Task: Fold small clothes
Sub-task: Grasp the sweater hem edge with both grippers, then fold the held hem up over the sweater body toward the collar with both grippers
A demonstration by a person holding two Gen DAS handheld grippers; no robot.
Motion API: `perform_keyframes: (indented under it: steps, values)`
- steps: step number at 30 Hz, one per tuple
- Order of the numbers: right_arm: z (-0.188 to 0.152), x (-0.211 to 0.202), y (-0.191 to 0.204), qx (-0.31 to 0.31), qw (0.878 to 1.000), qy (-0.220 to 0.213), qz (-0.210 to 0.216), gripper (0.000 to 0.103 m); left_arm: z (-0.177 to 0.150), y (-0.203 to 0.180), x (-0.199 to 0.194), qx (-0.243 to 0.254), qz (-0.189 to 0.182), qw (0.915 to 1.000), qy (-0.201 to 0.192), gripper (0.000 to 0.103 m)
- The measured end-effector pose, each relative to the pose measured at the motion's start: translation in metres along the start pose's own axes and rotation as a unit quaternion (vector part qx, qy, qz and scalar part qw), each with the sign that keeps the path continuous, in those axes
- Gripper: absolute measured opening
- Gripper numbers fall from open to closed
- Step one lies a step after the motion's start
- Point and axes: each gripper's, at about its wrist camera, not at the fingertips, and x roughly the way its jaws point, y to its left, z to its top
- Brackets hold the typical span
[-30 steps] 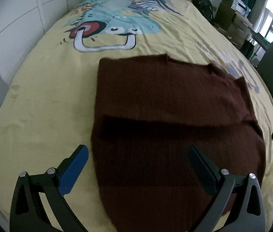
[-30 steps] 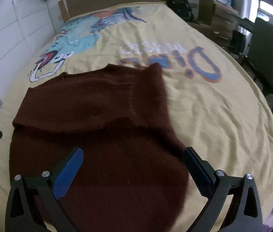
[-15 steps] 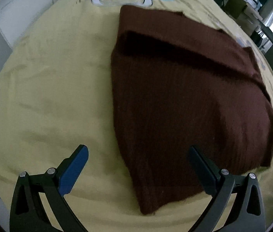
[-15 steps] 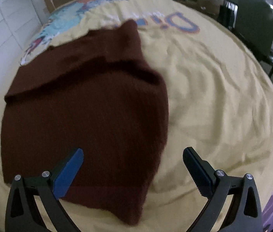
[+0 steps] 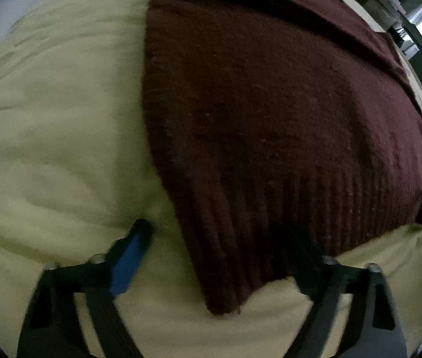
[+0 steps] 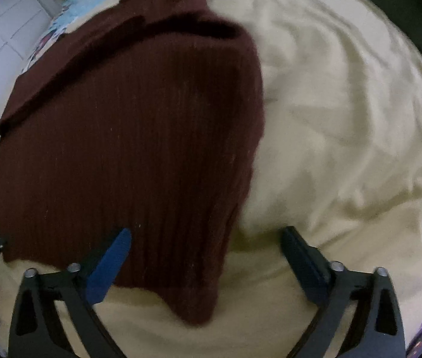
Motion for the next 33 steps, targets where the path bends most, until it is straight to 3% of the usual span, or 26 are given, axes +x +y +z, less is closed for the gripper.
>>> perform_keyframes:
  steps: [1, 2, 4, 6, 13, 21, 26, 33]
  values:
    - [-0.002, 0.002, 0.001, 0.002, 1.0, 0.009, 0.002, 0.067, 0.001, -0.002, -0.001, 0.003, -0.001, 1.0, -0.003, 0.049]
    - [-0.003, 0.004, 0.001, 0.001, 1.0, 0.014, 0.003, 0.057, 0.001, -0.004, -0.002, 0.007, 0.0, 1.0, -0.005, 0.042]
    - [-0.004, 0.002, 0.002, 0.001, 0.999, 0.019, 0.031, 0.025, 0.003, -0.007, -0.004, 0.01, -0.031, 0.9995, 0.0, 0.009]
    - [-0.004, -0.002, 0.006, -0.005, 0.999, 0.021, 0.044, 0.013, 0.005, -0.011, -0.008, 0.016, -0.041, 0.999, 0.001, 0.009]
    - [0.014, -0.034, 0.013, -0.025, 0.997, -0.004, 0.07, 0.012, 0.021, -0.023, -0.054, 0.044, -0.068, 0.9957, -0.043, 0.008]
    - [0.059, -0.083, 0.015, -0.003, 0.991, -0.078, 0.113, 0.012, 0.081, -0.015, -0.105, 0.013, -0.103, 0.9892, -0.103, 0.009]
    - [0.103, -0.111, 0.024, 0.011, 0.984, -0.123, 0.131, 0.012, 0.112, 0.008, -0.13, -0.01, -0.107, 0.9846, -0.138, 0.009]
    - [0.18, -0.127, 0.045, -0.003, 0.979, -0.164, 0.124, 0.011, 0.183, 0.008, -0.145, -0.018, -0.094, 0.9811, -0.168, 0.009]
